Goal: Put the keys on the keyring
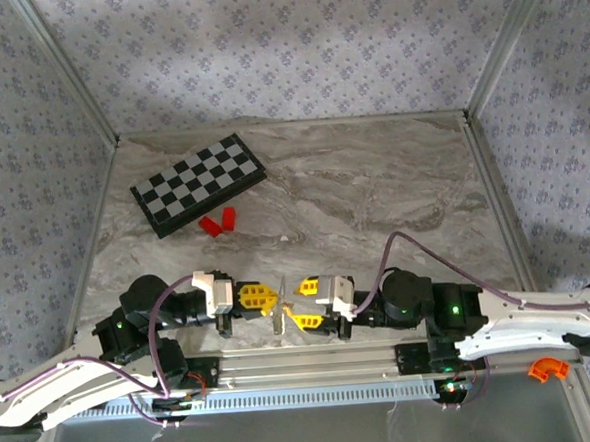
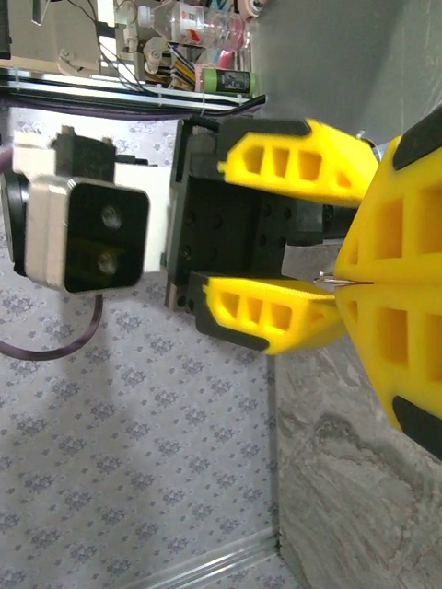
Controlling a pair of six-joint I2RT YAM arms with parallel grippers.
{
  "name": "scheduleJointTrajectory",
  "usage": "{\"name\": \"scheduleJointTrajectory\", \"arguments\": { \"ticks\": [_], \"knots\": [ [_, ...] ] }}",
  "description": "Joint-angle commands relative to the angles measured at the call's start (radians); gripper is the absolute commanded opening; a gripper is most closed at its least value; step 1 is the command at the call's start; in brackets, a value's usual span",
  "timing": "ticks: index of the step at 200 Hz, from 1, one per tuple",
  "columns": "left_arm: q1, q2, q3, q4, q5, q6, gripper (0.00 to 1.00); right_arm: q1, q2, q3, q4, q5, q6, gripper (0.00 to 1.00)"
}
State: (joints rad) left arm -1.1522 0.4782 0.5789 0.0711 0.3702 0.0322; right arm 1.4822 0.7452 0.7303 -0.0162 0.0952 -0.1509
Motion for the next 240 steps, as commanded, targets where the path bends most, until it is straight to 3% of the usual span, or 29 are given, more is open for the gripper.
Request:
{"name": "scheduleJointTrajectory", "arguments": {
  "ticks": [1,40,114,182,240],
  "knots": [
    [0.000,-0.014,-0.014,0.137,-0.002,-0.035,0.00,0.031,-0.008,0.023,0.082,0.035,-0.047,0.45],
    [0.000,-0.001,-0.027,0.184,0.009,-0.052,0.00,0.045,0.000,0.022,0.175,0.039,-0.071,0.42],
    [0.000,0.012,-0.019,0.174,0.042,-0.049,0.00,0.048,0.003,0.035,0.168,0.093,-0.072,0.39],
    [0.001,0.022,-0.011,0.165,0.061,-0.048,0.00,0.036,0.017,0.041,0.139,0.092,-0.068,0.27],
    [0.000,0.025,-0.001,0.144,0.076,-0.046,0.00,0.017,0.023,0.043,0.140,0.082,-0.053,0.27]
  ]
}}
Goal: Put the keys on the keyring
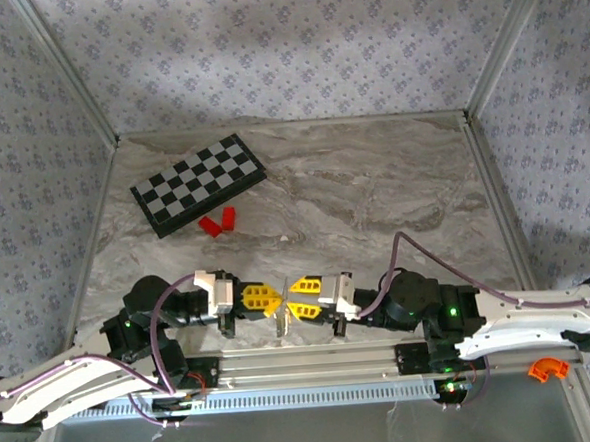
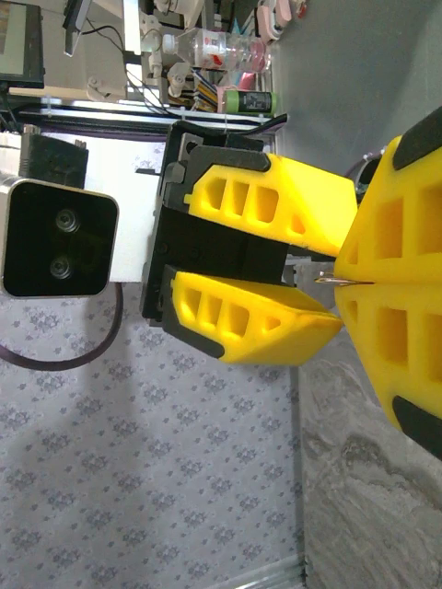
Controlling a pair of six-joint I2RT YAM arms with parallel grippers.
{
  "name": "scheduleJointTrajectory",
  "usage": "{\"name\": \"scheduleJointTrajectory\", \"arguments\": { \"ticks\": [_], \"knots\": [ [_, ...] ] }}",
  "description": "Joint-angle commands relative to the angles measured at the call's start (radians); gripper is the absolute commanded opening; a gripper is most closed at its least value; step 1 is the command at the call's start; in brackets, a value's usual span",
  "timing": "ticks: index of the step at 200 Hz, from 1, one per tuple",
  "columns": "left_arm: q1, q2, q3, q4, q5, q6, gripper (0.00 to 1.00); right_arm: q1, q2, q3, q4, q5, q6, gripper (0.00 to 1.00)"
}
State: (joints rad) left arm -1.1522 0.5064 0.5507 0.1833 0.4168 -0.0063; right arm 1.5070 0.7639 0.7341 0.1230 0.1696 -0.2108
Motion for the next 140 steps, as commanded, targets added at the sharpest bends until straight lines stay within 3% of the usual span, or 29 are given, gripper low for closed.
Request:
{"name": "scheduleJointTrajectory", "arguments": {
  "ticks": [1,35,140],
  "knots": [
    [0.000,-0.003,0.027,0.032,0.030,-0.006,0.00,-0.009,0.004,0.039,0.000,0.008,0.008,0.27],
    [0.000,0.000,0.032,0.027,0.030,-0.005,0.00,-0.021,0.012,0.043,-0.007,-0.001,0.016,0.25],
    [0.001,0.002,0.062,-0.054,0.019,0.030,0.00,-0.049,0.027,0.051,-0.036,-0.044,0.036,0.02]
  ]
}}
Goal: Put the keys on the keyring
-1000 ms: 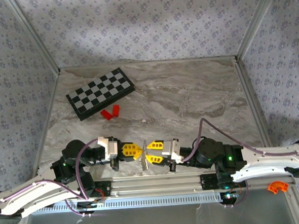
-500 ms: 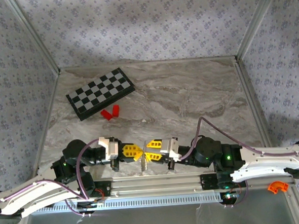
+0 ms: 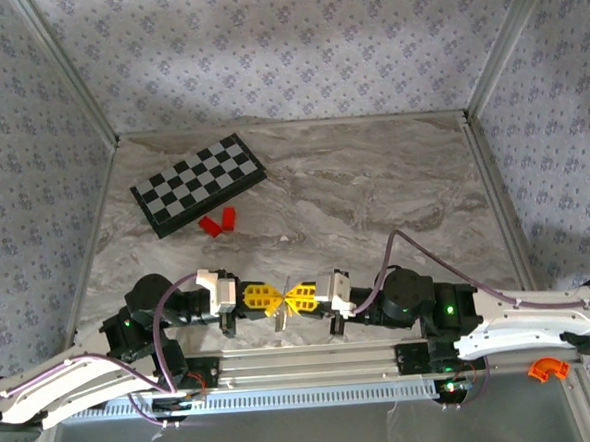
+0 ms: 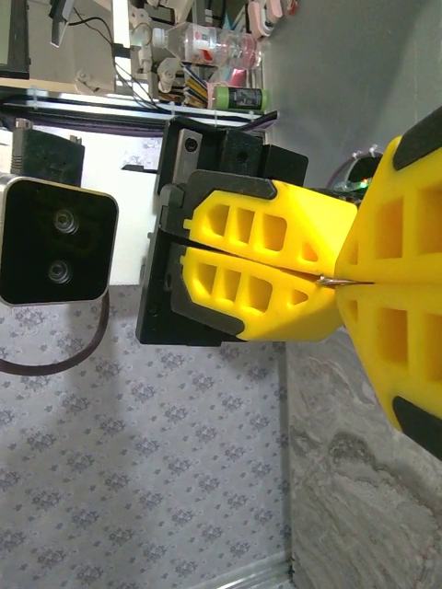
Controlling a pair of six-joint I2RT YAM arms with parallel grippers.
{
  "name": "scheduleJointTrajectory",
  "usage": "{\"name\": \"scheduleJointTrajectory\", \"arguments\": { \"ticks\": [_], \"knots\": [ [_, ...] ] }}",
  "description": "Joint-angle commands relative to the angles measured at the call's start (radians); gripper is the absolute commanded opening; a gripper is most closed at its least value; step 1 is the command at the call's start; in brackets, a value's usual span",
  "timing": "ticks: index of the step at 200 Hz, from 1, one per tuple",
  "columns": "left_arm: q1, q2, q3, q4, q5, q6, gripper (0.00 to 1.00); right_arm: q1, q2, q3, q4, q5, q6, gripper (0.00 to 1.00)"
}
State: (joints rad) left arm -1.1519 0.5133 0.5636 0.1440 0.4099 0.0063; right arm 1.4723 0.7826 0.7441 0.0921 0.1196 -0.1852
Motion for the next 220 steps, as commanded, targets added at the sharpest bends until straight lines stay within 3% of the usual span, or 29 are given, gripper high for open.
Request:
{"name": "scheduleJointTrajectory", "arguments": {
  "ticks": [1,40,75,113,163,220],
  "knots": [
    [0.000,-0.005,0.049,-0.015,0.026,0.019,0.00,-0.014,0.009,0.041,-0.004,0.006,0.011,0.01],
    [0.000,-0.002,0.081,-0.106,-0.062,0.045,0.00,-0.020,0.009,0.060,-0.055,0.006,0.013,0.00],
    [0.000,0.008,0.119,-0.197,-0.130,0.057,0.24,-0.031,0.021,0.122,-0.209,0.019,0.051,0.00],
    [0.000,0.064,0.234,-0.405,-0.237,0.072,0.29,-0.062,0.084,0.270,-0.489,0.032,0.085,0.00],
    [0.000,0.150,0.346,-0.567,-0.190,0.092,0.32,-0.082,0.207,0.439,-0.784,0.040,0.093,0.00],
    [0.000,0.214,0.374,-0.614,-0.114,0.117,0.32,-0.120,0.243,0.520,-0.855,-0.035,0.078,0.00]
  ]
}}
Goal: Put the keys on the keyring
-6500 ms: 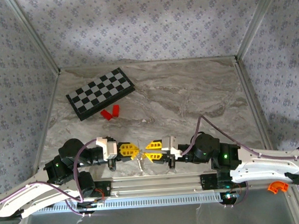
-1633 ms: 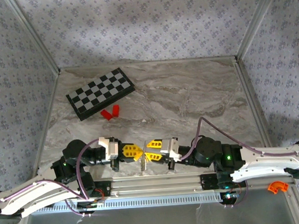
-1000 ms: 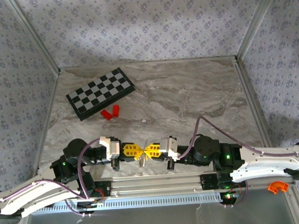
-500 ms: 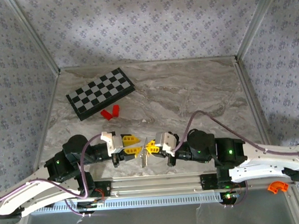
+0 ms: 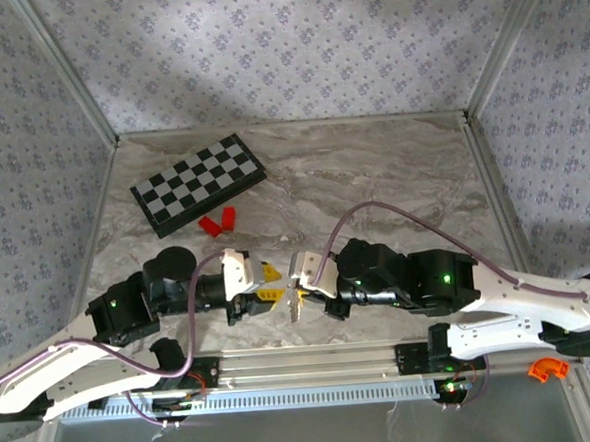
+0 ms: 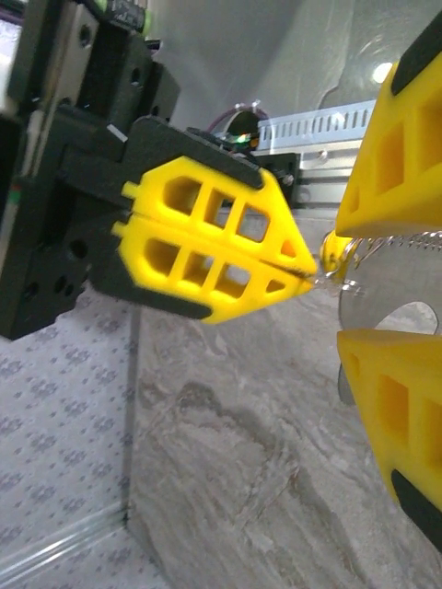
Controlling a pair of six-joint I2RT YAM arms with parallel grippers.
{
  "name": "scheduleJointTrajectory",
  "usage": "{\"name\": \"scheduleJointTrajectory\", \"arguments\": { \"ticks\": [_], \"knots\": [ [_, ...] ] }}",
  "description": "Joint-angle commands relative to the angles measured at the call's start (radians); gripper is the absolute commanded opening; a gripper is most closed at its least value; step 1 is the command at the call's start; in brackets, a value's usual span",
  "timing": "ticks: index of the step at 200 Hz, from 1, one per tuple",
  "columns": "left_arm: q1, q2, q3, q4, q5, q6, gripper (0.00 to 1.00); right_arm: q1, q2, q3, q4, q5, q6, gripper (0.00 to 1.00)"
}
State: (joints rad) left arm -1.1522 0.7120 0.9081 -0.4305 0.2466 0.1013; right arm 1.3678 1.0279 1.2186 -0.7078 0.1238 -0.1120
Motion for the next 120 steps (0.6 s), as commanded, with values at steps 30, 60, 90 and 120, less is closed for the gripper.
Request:
{"name": "scheduleJointTrajectory", "arguments": {
  "ticks": [30,60,90,120],
  "knots": [
    [0.000,0.032,0.018,-0.015,0.063,0.017,0.32,-0.022,0.010,0.043,-0.054,-0.078,0.009,0.00],
    [0.000,0.047,0.015,0.004,0.058,0.019,0.24,-0.029,0.022,0.041,-0.043,-0.100,0.011,0.00],
    [0.000,0.059,0.010,0.010,0.060,0.023,0.21,-0.033,0.031,0.041,-0.034,-0.123,0.012,0.00],
    [0.000,0.064,0.006,0.006,0.063,0.026,0.21,-0.041,0.038,0.041,-0.028,-0.129,0.013,0.00]
  ]
}}
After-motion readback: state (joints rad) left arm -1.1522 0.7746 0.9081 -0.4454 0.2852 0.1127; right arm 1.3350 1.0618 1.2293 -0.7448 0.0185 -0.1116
